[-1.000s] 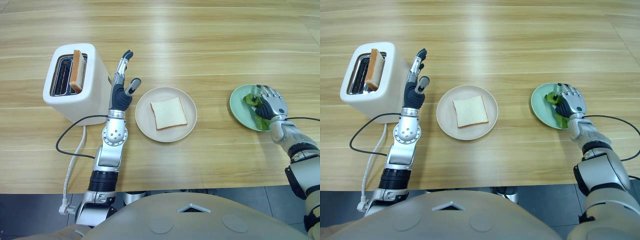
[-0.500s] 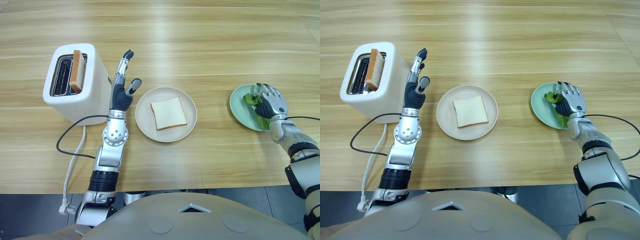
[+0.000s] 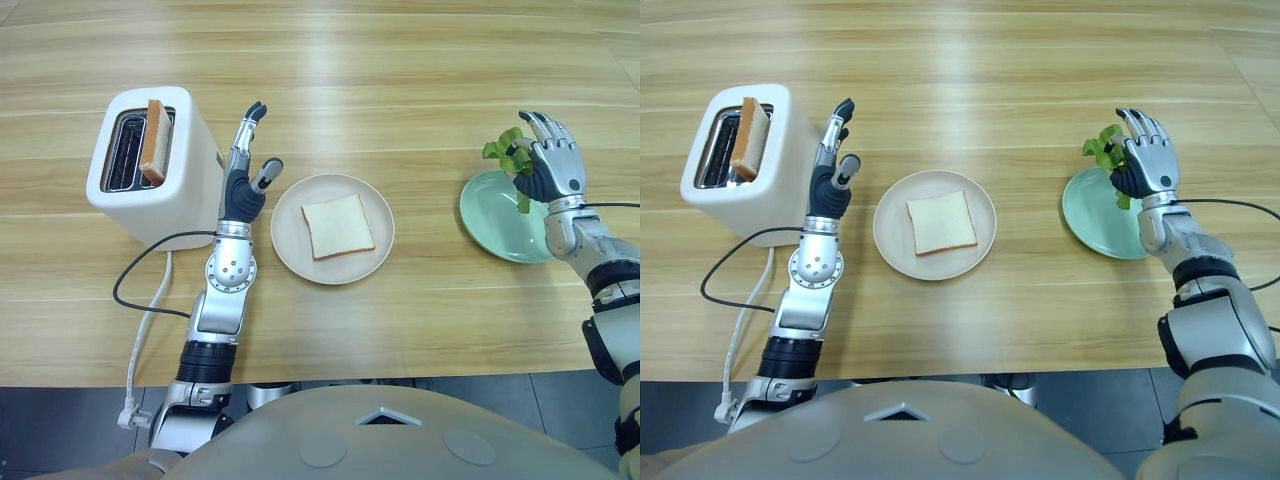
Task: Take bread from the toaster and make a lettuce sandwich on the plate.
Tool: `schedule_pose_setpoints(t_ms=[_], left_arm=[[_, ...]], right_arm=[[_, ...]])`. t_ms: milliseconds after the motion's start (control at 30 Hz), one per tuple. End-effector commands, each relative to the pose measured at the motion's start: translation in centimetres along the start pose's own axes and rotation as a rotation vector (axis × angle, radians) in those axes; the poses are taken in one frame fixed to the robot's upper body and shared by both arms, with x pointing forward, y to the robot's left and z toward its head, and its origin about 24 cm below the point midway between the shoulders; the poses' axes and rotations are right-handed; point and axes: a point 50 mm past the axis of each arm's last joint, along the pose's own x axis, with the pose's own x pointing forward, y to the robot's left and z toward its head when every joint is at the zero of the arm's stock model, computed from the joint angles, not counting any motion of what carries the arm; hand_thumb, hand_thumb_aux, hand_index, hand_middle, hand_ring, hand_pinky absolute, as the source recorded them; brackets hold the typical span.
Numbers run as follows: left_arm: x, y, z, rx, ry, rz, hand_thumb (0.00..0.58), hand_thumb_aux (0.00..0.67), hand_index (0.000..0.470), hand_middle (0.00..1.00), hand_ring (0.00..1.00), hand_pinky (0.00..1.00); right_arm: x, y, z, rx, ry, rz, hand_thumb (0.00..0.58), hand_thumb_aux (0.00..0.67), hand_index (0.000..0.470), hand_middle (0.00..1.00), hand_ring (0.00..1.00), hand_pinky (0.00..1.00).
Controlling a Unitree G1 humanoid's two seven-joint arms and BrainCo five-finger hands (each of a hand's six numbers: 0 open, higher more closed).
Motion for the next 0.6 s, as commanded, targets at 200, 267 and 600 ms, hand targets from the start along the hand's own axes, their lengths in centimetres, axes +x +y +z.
schedule_pose_setpoints(t_ms=[200, 267, 600], left_arm=[[0.1, -0.2, -0.4, 0.023, 0.004, -0.003, 0.000, 0.000, 0.000, 0.00, 0.00, 0.00], [0.3, -0.1, -0.4, 0.026, 0.002, 0.002, 0.000, 0.000, 0.000, 0.00, 0.00, 0.00], [0.8, -0.2, -0.9, 0.034, 0.001, 0.005, 0.000, 0.000, 0.000, 0.00, 0.00, 0.00]], right_arm=[[2.5, -1.6, 3.9, 0.053, -0.239, -0.106, 0.580, 0.670, 0.460, 0.00, 0.00, 0.00], [2.9, -1.9, 5.2, 0.086, -0.296, -0.125, 0.580, 0.670, 0.460, 0.13, 0.13, 0.13], [4.3, -1.1, 11.2, 0.251, -0.488, -0.129, 0.580, 0.670, 0.460, 1.00, 1.00, 1.00]])
